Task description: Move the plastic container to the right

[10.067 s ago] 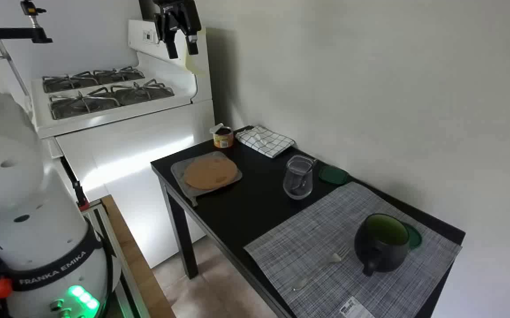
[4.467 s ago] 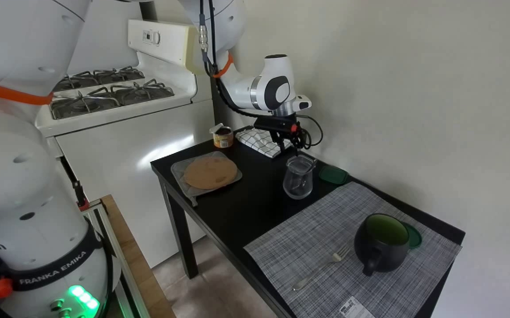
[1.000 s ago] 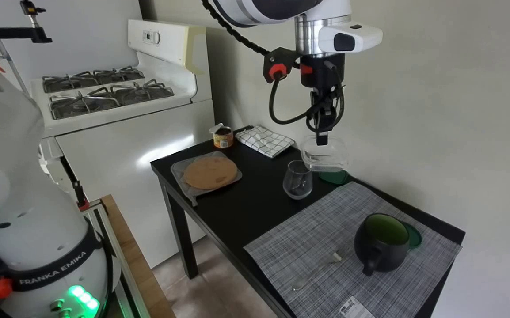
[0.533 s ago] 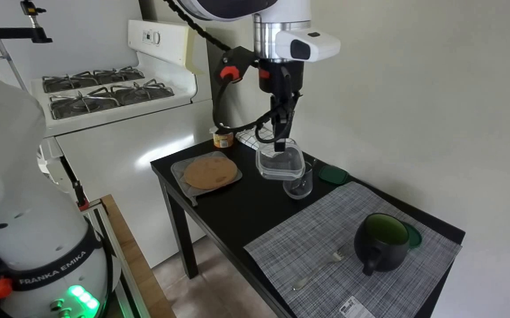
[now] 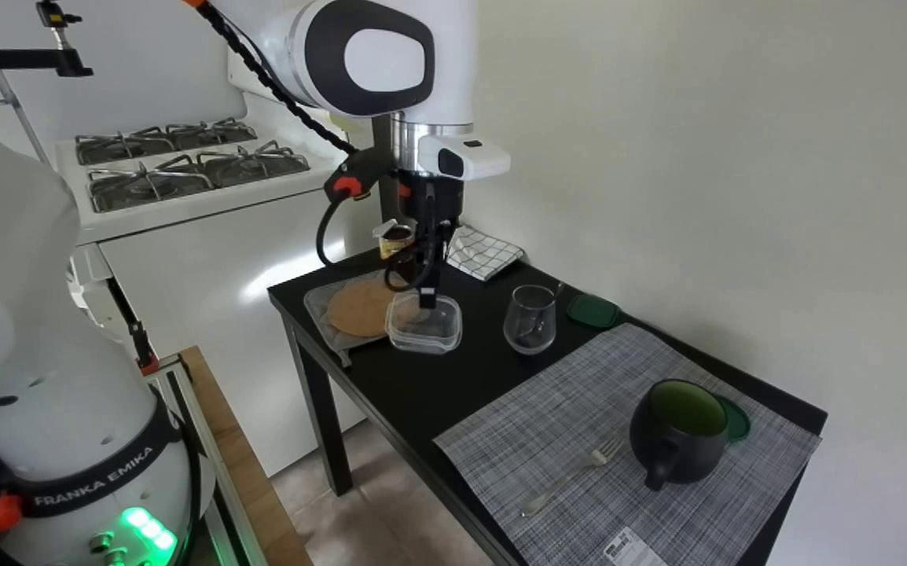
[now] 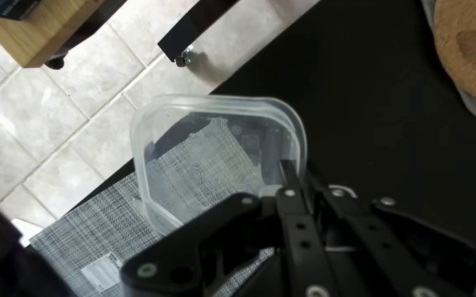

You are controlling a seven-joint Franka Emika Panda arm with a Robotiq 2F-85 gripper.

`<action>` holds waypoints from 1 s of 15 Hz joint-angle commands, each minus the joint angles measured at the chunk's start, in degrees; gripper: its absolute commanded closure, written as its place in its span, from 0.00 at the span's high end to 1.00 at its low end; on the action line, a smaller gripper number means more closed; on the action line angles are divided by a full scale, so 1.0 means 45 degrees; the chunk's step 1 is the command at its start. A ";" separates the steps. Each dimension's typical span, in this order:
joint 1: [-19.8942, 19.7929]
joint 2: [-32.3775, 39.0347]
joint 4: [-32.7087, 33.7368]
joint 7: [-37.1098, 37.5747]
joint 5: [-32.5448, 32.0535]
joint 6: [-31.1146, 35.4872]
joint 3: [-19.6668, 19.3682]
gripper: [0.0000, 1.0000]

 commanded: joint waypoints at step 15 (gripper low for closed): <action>0.0062 0.3984 -0.0573 -0.2385 -0.2643 0.5187 0.0297 0.02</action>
